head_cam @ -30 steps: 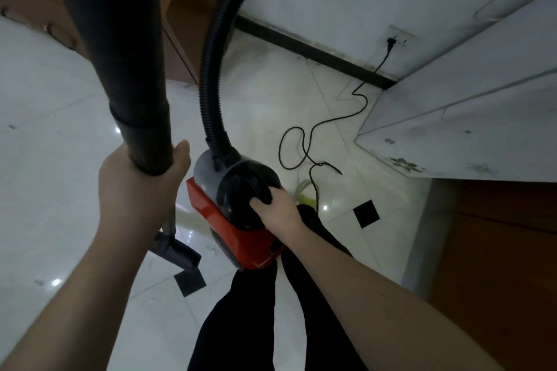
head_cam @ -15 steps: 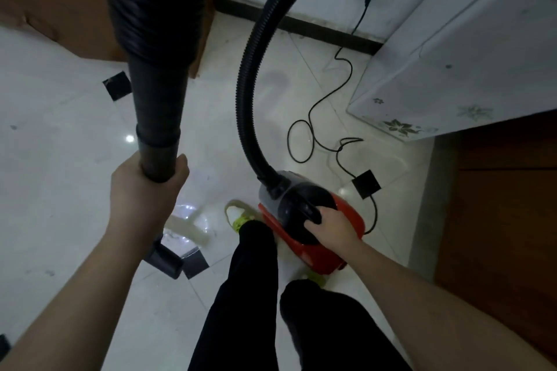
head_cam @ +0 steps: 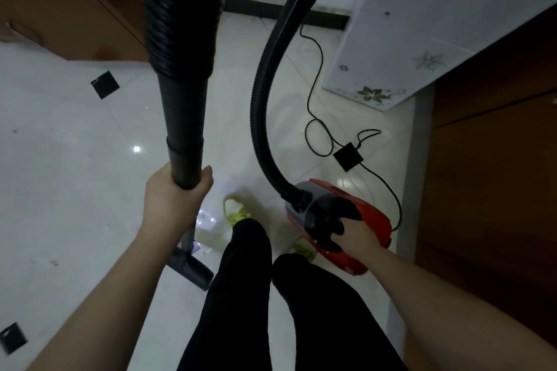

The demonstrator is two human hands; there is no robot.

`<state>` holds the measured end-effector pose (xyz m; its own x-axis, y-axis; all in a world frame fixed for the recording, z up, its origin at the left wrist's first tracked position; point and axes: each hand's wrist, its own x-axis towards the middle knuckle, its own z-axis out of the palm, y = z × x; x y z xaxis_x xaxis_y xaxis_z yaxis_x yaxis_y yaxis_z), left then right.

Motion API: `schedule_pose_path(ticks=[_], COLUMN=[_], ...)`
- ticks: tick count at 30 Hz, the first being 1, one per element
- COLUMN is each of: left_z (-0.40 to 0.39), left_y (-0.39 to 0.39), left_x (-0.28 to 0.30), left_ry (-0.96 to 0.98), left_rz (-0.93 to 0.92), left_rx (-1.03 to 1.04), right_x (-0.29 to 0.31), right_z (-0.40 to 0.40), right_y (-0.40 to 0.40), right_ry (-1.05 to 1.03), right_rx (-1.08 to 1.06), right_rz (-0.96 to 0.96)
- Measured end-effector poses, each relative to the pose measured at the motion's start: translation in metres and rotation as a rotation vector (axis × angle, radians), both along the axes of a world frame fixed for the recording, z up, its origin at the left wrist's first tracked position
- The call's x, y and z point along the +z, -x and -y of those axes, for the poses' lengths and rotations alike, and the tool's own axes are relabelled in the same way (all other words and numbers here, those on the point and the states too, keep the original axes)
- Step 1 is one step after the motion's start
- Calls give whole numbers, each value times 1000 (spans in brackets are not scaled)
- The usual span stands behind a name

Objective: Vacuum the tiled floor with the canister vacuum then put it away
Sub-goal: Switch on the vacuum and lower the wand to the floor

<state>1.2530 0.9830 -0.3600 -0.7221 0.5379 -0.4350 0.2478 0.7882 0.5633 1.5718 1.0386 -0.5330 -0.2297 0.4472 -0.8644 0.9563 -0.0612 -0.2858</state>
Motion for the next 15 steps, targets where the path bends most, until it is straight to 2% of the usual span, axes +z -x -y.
schedule_pose_path(ticks=[7,15], left_z=[40,78], left_y=[-31,-17], left_x=[-22,-55], left_ry=[104,47], left_rz=[74,60], left_rx=[-11,-85], right_x=[-25,-59], right_z=[55,116], right_y=[-41,-64], right_ry=[-12,-84], right_rx=[-170,-220], right_rz=[59,195])
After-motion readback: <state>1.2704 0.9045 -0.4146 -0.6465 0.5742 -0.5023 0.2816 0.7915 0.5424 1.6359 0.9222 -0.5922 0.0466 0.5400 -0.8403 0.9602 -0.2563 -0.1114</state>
